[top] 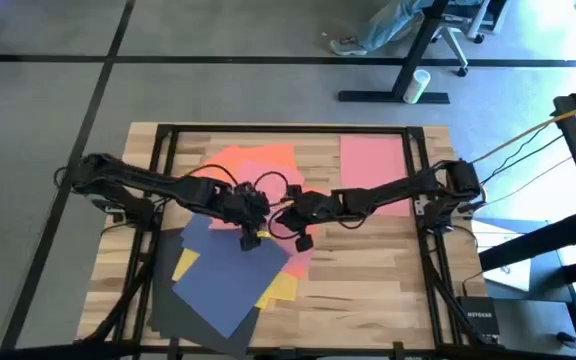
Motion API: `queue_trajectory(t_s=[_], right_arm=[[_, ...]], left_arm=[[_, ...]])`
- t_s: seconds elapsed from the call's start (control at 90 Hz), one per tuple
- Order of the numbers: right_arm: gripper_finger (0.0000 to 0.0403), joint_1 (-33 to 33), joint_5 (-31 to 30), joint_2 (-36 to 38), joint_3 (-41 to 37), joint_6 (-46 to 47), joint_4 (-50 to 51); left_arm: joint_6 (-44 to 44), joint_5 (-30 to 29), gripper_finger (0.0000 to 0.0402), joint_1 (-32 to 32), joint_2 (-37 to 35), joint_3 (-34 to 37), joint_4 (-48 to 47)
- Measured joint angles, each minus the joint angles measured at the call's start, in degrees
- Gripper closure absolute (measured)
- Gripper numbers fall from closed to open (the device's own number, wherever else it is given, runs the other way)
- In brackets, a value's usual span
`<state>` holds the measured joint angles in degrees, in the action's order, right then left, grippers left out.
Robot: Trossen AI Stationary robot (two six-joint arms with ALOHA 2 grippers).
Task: Organize paper
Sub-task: Stack the pink paper on top of the pink paper
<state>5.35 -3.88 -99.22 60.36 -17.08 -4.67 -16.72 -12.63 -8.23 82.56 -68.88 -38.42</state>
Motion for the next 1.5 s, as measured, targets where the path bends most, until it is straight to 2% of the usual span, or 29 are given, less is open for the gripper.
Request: queue_trajectory(t_s=[0.256, 0.456, 0.711, 0.944, 1.078, 1.178, 1.344, 1.5], right_arm=[[0.0403, 2.2, -5.4, 7.8, 0.0, 1.4, 4.2], [0.0403, 3.9, -16.5, 17.7, 0.0, 3.3, 10.0], [0.0403, 3.5, -32.5, 29.0, 0.0, 7.7, 21.0], [0.0403, -1.2, -43.7, 34.8, 0.0, 14.9, 38.6], [0.0403, -6.1, -44.6, 36.3, 0.0, 16.7, 44.7], [0.0403, -9.1, -44.5, 37.5, 0.0, 16.7, 43.7], [0.0403, -9.5, -40.9, 41.1, 0.3, 17.2, 40.4], [0.0403, -9.6, -39.8, 43.6, 4.5, 24.1, 46.9]], left_arm=[[-0.8, -4.9, 0.0401, -0.3, -12.1, 0.0, -0.1], [0.2, -11.8, 0.0401, -2.6, -18.6, 0.0, -0.4], [0.2, -15.6, 0.0401, -5.2, -19.1, 0.0, -0.3], [-1.3, -21.1, 0.0401, -5.9, -19.2, 1.9, 0.1], [-1.4, -21.2, 0.0401, -5.9, -19.2, 3.3, 0.5], [-2.3, -21.3, 0.0401, -5.5, -19.2, 4.1, 0.2], [-2.5, -21.3, 0.0401, -5.1, -19.2, 4.8, -0.1], [-2.6, -22.8, 0.0401, -4.1, -19.2, 4.8, 0.1]])
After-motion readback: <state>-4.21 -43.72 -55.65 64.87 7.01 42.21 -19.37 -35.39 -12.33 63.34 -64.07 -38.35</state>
